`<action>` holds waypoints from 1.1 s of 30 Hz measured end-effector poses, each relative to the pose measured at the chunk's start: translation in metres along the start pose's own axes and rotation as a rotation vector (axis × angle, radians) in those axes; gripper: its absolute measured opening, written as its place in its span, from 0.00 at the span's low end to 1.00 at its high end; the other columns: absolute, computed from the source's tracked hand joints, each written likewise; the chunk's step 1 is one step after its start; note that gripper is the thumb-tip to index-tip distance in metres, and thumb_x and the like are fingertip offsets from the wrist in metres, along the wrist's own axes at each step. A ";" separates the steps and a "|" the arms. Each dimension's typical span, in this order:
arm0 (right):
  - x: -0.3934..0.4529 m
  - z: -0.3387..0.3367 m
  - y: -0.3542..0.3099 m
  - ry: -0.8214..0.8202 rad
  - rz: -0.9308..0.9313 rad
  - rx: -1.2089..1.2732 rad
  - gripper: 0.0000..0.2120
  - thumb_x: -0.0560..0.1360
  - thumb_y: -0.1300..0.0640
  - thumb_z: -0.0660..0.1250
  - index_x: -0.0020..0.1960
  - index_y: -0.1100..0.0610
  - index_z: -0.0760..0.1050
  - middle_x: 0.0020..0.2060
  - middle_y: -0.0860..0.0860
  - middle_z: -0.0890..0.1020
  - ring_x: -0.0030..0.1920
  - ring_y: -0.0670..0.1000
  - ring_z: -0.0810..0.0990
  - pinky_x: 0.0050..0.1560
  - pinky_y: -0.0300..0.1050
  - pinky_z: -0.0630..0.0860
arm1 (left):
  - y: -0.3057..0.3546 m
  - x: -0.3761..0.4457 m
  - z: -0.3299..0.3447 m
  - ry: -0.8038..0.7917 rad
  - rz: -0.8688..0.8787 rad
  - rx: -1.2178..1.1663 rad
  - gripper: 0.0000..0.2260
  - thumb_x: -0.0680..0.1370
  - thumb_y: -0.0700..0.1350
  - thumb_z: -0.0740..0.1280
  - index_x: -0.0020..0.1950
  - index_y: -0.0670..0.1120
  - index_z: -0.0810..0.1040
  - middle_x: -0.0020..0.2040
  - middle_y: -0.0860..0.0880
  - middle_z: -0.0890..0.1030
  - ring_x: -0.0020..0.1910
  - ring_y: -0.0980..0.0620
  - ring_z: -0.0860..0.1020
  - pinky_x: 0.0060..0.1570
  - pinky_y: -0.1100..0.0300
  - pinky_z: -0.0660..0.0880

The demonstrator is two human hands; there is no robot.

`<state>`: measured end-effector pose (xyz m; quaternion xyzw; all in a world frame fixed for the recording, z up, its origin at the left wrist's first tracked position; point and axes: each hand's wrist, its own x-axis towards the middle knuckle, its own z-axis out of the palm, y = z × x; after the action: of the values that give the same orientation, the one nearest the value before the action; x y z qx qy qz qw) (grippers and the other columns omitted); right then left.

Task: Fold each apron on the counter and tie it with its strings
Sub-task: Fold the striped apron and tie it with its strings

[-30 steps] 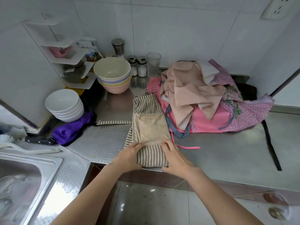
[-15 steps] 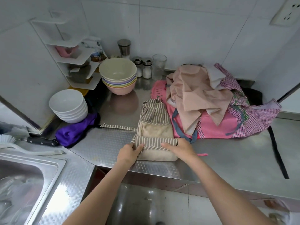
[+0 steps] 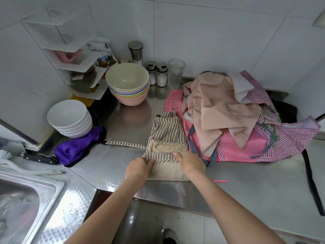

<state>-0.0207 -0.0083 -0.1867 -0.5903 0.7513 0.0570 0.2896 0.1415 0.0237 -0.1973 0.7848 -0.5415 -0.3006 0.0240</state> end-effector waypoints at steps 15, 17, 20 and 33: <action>-0.005 -0.004 -0.002 0.027 0.044 0.020 0.25 0.79 0.40 0.52 0.59 0.59 0.74 0.56 0.57 0.79 0.58 0.58 0.77 0.44 0.45 0.69 | 0.027 -0.008 -0.008 0.002 0.774 0.591 0.23 0.82 0.45 0.50 0.77 0.53 0.49 0.75 0.48 0.58 0.71 0.49 0.58 0.70 0.58 0.49; -0.008 -0.004 -0.002 0.022 0.036 0.017 0.25 0.79 0.40 0.52 0.59 0.59 0.74 0.56 0.56 0.79 0.57 0.58 0.78 0.44 0.45 0.70 | 0.027 -0.009 -0.014 -0.059 0.775 0.581 0.23 0.82 0.46 0.51 0.77 0.53 0.51 0.75 0.47 0.58 0.73 0.50 0.58 0.71 0.57 0.47; -0.014 -0.005 -0.002 0.018 0.047 0.022 0.25 0.79 0.40 0.52 0.58 0.59 0.75 0.55 0.56 0.79 0.56 0.57 0.78 0.44 0.45 0.70 | 0.023 -0.006 -0.014 -0.167 0.741 0.579 0.30 0.79 0.56 0.58 0.77 0.55 0.48 0.76 0.48 0.55 0.73 0.45 0.57 0.73 0.51 0.51; -0.045 0.012 0.031 0.102 -0.688 -0.493 0.44 0.71 0.51 0.68 0.77 0.57 0.44 0.76 0.52 0.51 0.75 0.53 0.49 0.74 0.49 0.43 | 0.006 -0.017 -0.003 -0.170 0.704 0.687 0.41 0.74 0.50 0.68 0.76 0.56 0.42 0.76 0.48 0.49 0.71 0.39 0.56 0.72 0.47 0.59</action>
<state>-0.0389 0.0443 -0.1822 -0.8602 0.4879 0.1059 0.1044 0.1339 0.0348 -0.1847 0.4899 -0.8412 -0.1413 -0.1799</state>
